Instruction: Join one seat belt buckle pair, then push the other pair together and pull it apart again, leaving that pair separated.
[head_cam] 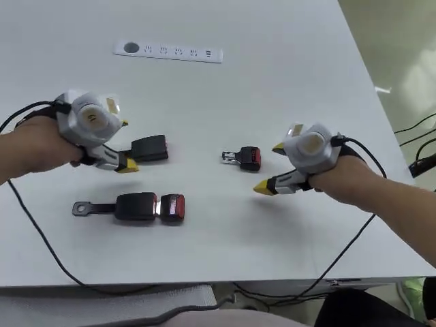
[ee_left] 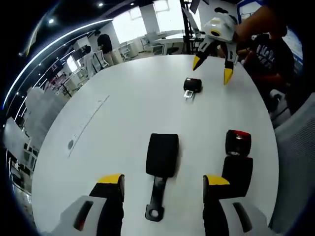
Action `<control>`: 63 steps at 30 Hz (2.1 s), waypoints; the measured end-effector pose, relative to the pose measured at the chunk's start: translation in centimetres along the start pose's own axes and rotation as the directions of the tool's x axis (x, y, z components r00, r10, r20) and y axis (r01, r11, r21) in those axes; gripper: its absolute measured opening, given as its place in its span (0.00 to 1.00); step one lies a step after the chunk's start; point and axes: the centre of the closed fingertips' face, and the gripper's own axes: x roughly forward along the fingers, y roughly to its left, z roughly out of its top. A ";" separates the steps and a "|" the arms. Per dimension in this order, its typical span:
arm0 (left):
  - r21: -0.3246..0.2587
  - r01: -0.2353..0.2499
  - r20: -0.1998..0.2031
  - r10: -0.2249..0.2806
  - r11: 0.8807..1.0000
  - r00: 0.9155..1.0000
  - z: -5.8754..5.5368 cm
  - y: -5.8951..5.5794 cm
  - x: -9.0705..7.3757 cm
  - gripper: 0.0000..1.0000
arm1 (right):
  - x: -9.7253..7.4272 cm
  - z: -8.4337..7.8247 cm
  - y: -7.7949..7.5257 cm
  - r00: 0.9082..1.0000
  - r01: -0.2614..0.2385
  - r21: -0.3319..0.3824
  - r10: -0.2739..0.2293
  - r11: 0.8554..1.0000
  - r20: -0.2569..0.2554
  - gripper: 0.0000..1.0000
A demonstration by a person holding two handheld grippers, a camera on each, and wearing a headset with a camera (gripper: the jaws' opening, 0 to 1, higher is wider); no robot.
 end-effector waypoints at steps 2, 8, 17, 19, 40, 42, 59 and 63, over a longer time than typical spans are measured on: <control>-0.027 -0.024 0.007 0.024 0.999 1.000 -1.1 -0.7 -1.5 0.69 | -0.9 0.6 0.9 0.999 0.009 0.031 -0.010 0.999 0.047 0.69; -0.154 -0.099 0.026 0.104 0.983 0.994 -3.8 -2.9 -6.0 0.79 | -2.6 0.1 3.1 0.995 0.032 0.043 -0.036 0.999 0.090 0.77; -0.276 -0.172 0.019 0.184 0.946 0.983 -7.3 -5.6 -11.6 0.89 | -5.3 -0.4 5.7 0.991 0.046 0.113 -0.059 0.993 0.118 0.88; -0.295 -0.177 0.009 0.188 0.939 0.982 -8.0 -6.2 -12.3 0.94 | -6.0 -0.3 5.9 0.989 0.061 0.130 -0.078 0.990 0.126 0.90; -0.415 -0.201 0.033 0.236 0.887 0.971 -8.3 -6.7 -14.7 1.00 | -7.9 0.3 6.4 0.974 0.114 0.255 -0.158 0.960 0.161 1.00; -0.396 -0.196 0.029 0.226 0.897 0.974 -8.1 -7.1 -14.5 1.00 | -7.5 0.4 6.7 0.974 0.108 0.270 -0.157 0.957 0.165 1.00; -0.361 -0.186 0.011 0.204 0.914 0.979 -8.3 -9.1 -13.9 1.00 | -6.0 0.1 8.9 0.986 0.072 0.272 -0.111 0.959 0.128 0.99; -0.359 -0.194 0.010 0.212 0.913 0.977 -8.3 -9.1 -14.1 1.00 | -5.8 0.4 9.2 0.986 0.067 0.270 -0.105 0.961 0.129 0.98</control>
